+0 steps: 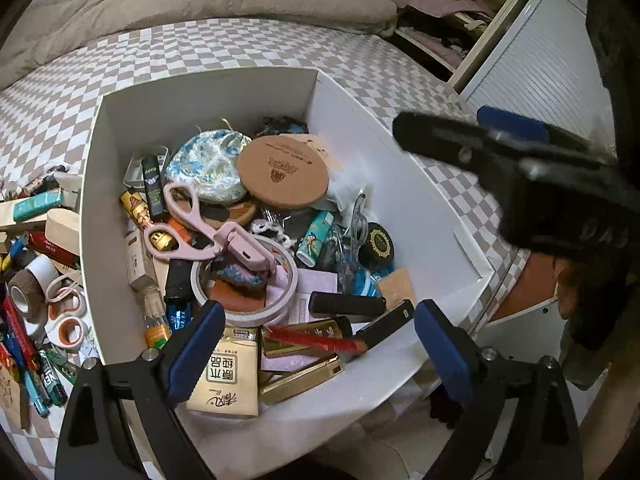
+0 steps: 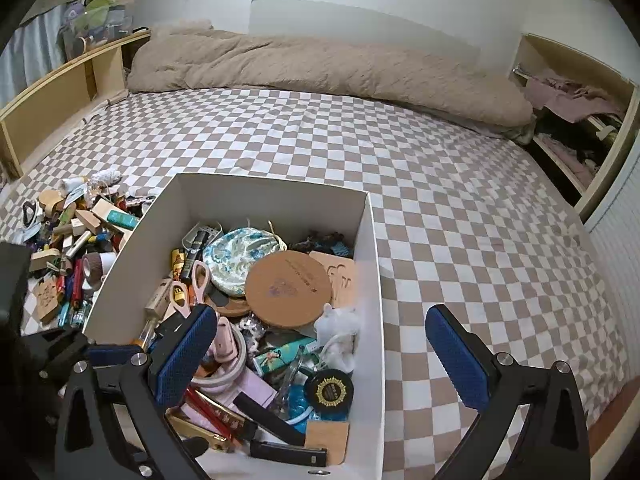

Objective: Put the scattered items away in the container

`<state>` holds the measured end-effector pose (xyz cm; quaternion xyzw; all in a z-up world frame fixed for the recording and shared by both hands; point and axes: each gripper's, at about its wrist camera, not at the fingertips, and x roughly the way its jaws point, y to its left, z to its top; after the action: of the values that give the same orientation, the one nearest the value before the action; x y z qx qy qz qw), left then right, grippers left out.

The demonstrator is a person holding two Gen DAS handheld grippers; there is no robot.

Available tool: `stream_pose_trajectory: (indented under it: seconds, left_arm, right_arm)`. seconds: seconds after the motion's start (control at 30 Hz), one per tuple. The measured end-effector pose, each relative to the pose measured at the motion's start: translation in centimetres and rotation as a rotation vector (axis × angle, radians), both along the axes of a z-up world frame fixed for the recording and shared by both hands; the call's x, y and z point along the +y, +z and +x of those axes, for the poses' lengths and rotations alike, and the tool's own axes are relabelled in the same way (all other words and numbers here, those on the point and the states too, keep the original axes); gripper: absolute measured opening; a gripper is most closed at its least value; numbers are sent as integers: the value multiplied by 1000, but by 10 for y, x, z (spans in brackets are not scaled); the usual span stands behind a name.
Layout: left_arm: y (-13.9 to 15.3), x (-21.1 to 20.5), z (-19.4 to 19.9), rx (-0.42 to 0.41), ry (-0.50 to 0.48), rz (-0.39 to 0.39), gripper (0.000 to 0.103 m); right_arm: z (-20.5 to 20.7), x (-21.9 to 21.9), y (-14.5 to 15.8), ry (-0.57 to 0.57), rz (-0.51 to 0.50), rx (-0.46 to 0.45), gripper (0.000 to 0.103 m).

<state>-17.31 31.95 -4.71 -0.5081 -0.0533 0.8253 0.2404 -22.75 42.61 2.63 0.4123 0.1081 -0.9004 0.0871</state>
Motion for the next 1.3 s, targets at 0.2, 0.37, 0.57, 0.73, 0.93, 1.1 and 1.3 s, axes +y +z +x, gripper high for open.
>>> stream_pose_trajectory:
  seconds: [0.2,0.37,0.57,0.73,0.93,1.1,1.3]
  left_arm:
    - [6,-4,3,15,5,5,96]
    - [13,-8,7,46,4,-3,96]
    - [21,-17,9,81,12,-10,98]
    - [28,-25,13,124,20,-13,98]
    - [34,-36,19,165,26,-23,100]
    - [43,-50,23,207,42,-14,103]
    - [47,-69,28,244,58,-20,103]
  right_arm:
    - [2,0,-2,-2,8,-12,103]
    - [6,-4,1,-8,2,3,103]
    - [11,-5,3,-15,-15,8,103]
    - [16,-7,5,-25,-52,16,103]
    - [27,-16,13,-34,-80,53,103]
    - [37,-21,22,-48,-118,89,103]
    - [55,-28,31,-57,-137,146,103]
